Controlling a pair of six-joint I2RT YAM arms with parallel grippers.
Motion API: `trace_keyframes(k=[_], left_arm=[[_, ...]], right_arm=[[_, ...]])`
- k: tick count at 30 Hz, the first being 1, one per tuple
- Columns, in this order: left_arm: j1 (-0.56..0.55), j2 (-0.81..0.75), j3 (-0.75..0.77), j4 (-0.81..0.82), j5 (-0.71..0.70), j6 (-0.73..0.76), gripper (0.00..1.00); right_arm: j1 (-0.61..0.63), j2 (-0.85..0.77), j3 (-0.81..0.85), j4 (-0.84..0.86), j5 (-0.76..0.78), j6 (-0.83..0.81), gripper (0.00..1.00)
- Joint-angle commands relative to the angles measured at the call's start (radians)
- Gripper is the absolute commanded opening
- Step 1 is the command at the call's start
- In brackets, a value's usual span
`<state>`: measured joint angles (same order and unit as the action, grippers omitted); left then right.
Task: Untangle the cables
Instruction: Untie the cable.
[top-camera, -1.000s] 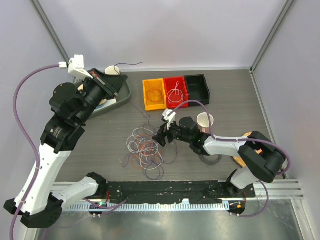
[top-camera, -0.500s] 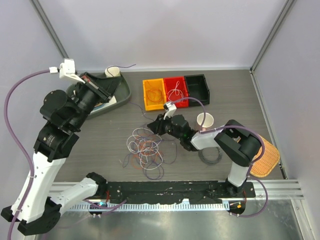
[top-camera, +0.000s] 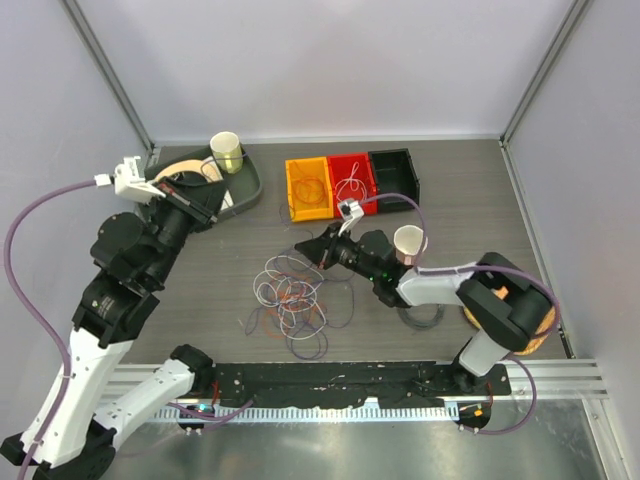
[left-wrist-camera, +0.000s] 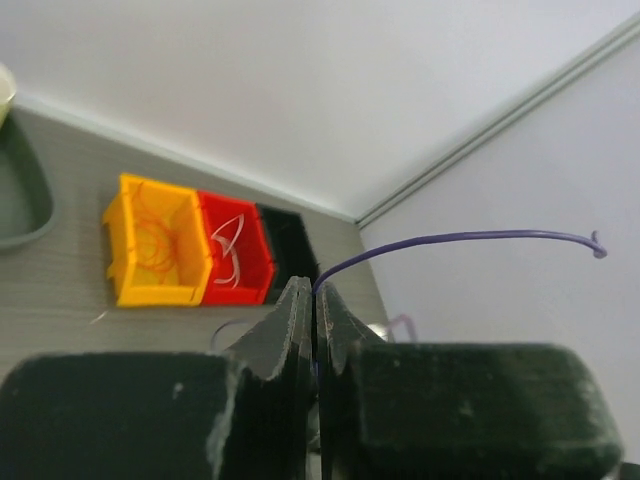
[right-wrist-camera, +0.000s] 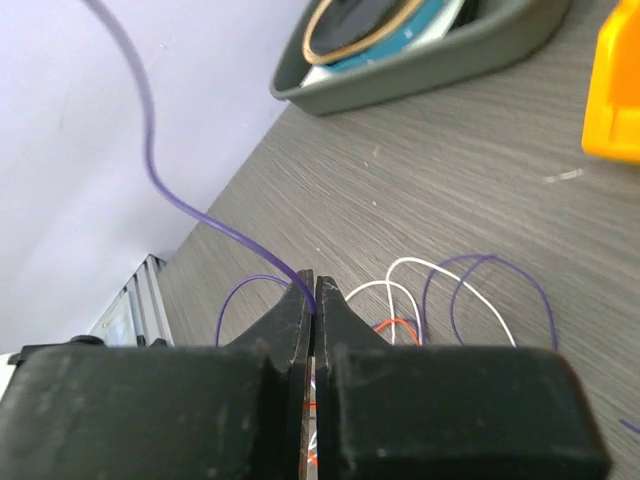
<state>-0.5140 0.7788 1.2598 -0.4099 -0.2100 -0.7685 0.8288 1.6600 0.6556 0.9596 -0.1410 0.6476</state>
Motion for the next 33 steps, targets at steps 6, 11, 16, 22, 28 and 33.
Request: trace_keyframes(k=[6, 11, 16, 22, 28, 33], left_arm=[[0.005, -0.041, -0.344, -0.003, 0.01, -0.127, 0.44], [0.003, 0.023, -0.422, 0.008, 0.171, -0.132, 0.88], [0.005, 0.048, -0.523, 0.126, 0.319, -0.121, 1.0], [0.005, 0.048, -0.568, 0.134, 0.348, -0.12, 1.0], [0.005, 0.076, -0.657, 0.172, 0.33, -0.149, 1.0], [0.005, 0.14, -0.678, 0.258, 0.414, -0.14, 1.0]], right_arm=[[0.004, -0.362, 0.104, -0.328, 0.076, -0.259, 0.01], [0.003, -0.503, 0.252, -0.524, 0.136, -0.388, 0.01], [0.001, -0.543, 0.406, -0.636, 0.184, -0.465, 0.01], [0.003, -0.485, 0.711, -0.829, 0.334, -0.511, 0.01], [0.001, -0.411, 0.901, -0.878, 0.573, -0.626, 0.01], [0.001, -0.371, 1.012, -0.881, 0.623, -0.686, 0.01]])
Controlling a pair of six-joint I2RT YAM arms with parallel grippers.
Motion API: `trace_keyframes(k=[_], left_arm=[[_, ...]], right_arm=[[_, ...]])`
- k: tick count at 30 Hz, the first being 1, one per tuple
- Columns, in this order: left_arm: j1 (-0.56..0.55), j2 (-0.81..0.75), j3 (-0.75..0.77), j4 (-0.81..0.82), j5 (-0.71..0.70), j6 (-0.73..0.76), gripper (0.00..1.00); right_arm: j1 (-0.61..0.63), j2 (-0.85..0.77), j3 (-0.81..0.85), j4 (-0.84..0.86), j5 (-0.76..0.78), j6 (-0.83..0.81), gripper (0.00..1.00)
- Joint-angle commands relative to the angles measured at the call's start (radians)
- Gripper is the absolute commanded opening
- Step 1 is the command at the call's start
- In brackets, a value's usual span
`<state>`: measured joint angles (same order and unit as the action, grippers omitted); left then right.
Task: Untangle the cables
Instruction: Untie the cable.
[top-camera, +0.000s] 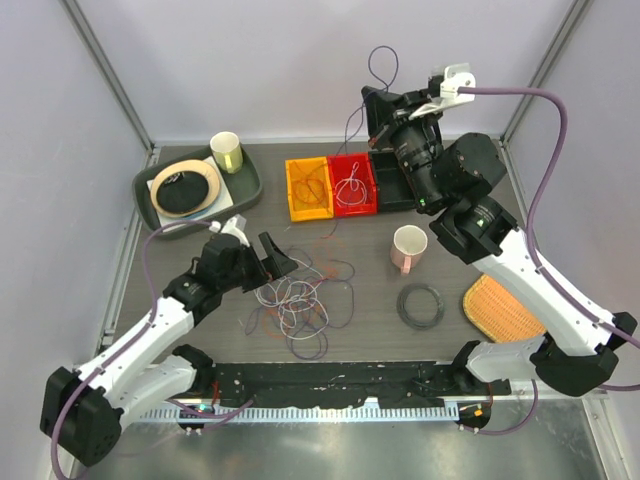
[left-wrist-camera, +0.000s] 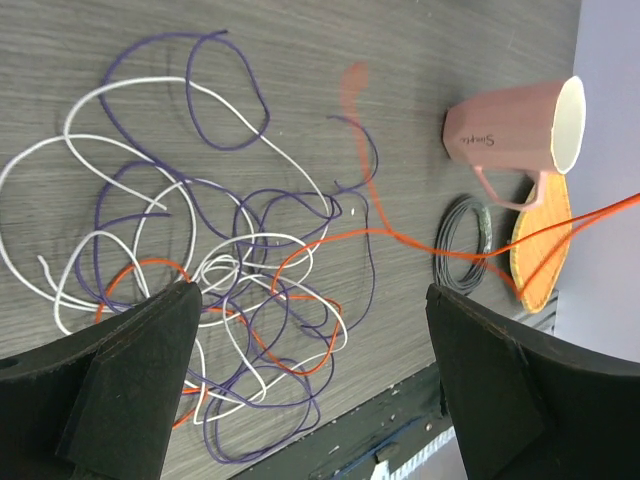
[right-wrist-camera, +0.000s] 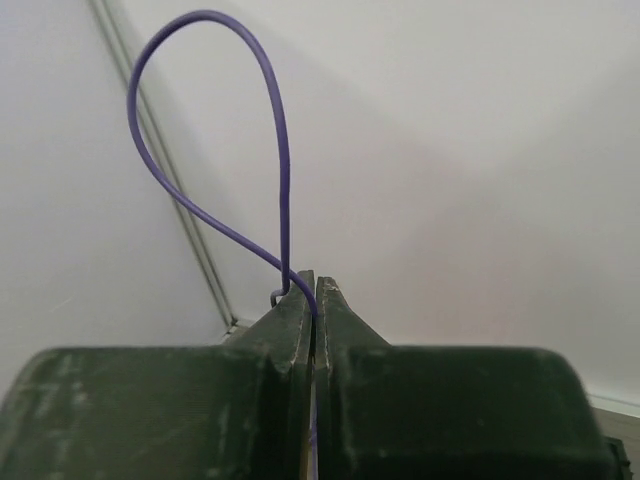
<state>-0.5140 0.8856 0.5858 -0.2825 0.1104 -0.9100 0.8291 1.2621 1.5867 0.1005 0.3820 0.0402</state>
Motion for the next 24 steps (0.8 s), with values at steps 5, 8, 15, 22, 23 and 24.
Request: trace_keyframes(k=[5, 8, 15, 22, 23, 24], left_arm=[[0.003, 0.078, -0.053, 0.36, 0.3, 0.022, 1.0], [0.003, 0.125, -0.057, 0.472, 0.38, 0.016, 1.0], [0.003, 0.323, -0.014, 0.656, 0.5, -0.019, 0.9], [0.0, 0.452, -0.018, 0.72, 0.566, -0.081, 0.11], [0.002, 0.454, -0.02, 0.68, 0.552, -0.073, 0.04], [0.0, 0.451, -0.018, 0.648, 0.52, -0.064, 0.0]], right_arm=[[0.001, 0.002, 0.033, -0.059, -0.066, -0.008, 0.01], [0.002, -0.013, 0.006, -0.055, -0.112, 0.029, 0.01], [0.002, -0.03, -0.01, -0.038, -0.147, 0.078, 0.01], [0.002, -0.047, -0.037, -0.027, -0.01, 0.0, 0.01], [0.001, -0.05, -0.045, -0.019, 0.01, -0.016, 0.01], [0.001, -0.055, -0.051, -0.016, 0.032, -0.032, 0.01]])
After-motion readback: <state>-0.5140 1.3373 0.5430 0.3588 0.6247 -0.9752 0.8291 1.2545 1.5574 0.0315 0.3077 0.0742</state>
